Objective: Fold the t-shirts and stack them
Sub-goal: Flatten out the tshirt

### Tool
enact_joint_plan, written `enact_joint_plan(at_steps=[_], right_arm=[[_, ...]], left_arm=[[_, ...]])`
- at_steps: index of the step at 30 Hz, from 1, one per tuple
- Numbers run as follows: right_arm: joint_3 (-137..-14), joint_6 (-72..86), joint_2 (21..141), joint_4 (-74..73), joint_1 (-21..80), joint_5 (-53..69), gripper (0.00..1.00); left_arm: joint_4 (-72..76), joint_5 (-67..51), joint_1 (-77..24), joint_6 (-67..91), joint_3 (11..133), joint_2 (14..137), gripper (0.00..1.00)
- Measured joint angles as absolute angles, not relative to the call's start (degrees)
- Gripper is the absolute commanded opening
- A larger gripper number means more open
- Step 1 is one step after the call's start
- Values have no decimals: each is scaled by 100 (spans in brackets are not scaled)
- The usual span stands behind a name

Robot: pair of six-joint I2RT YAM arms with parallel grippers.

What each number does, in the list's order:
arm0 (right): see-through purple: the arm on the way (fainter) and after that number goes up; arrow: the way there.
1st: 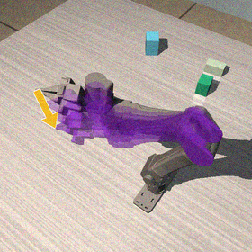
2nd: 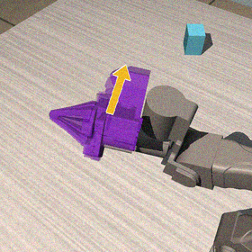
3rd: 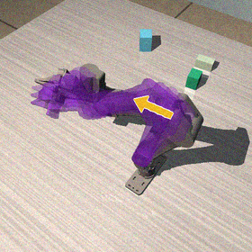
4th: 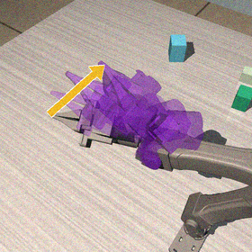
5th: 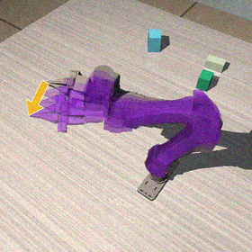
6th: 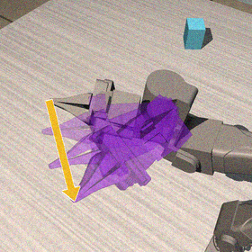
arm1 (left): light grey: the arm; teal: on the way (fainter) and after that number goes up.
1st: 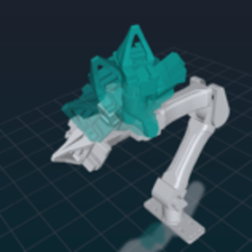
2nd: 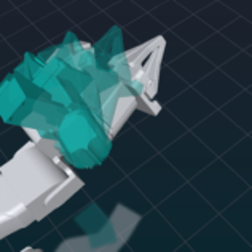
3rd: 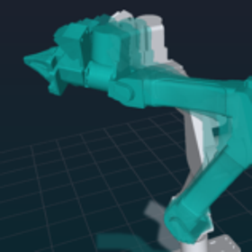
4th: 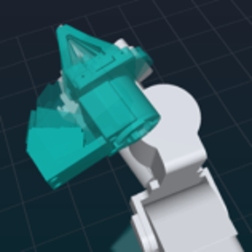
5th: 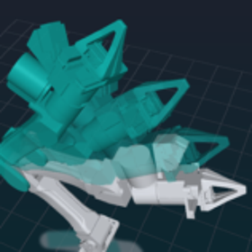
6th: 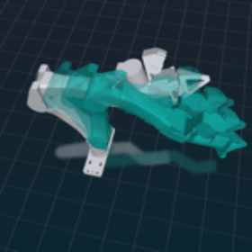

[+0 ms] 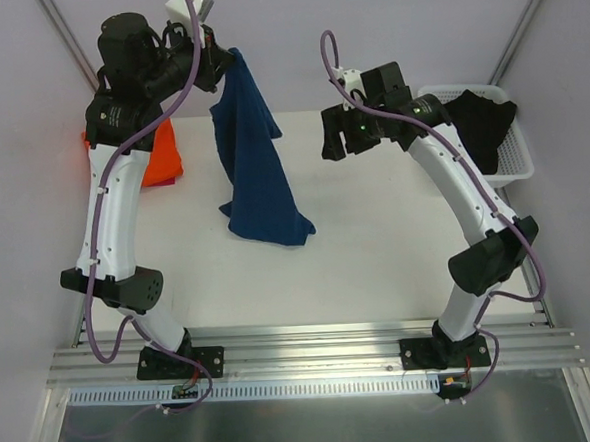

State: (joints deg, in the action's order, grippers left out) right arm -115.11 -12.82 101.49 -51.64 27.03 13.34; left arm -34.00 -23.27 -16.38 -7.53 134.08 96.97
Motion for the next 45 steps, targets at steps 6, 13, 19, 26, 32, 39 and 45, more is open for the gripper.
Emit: enact_joint_plan(at_steps=[6,13,19,26,32,39,45], right_arm=[[-11944,-1190,10287,-5120,2700,1446,71],[-12829,-1100,11135,-5019,2692,1199,71],[-12835,-1118,11277,-5037,2340,749,71],[-12696,-1153,11089,-5017,1551,242,72],[-12508,-1111,10578,-5004,1127,414,72],[-12022,-985,10184,-4991,1135,1046,72],[-11911,-829,10283,-5026,1258,1376,73]], left_arm=[[-3369,-2368,-1603,-749,13284,9638,0],[-3365,-2644,-1608,-405,13032,9496,0],[-3232,-2912,-1621,-231,13146,9950,0],[-3317,-3155,-2255,-154,13277,11065,0],[-3457,-3603,-2827,-16,12213,10575,0],[-3841,-3492,-2250,-438,10460,8396,0],[-4150,-3177,-1664,-867,9651,7365,30]])
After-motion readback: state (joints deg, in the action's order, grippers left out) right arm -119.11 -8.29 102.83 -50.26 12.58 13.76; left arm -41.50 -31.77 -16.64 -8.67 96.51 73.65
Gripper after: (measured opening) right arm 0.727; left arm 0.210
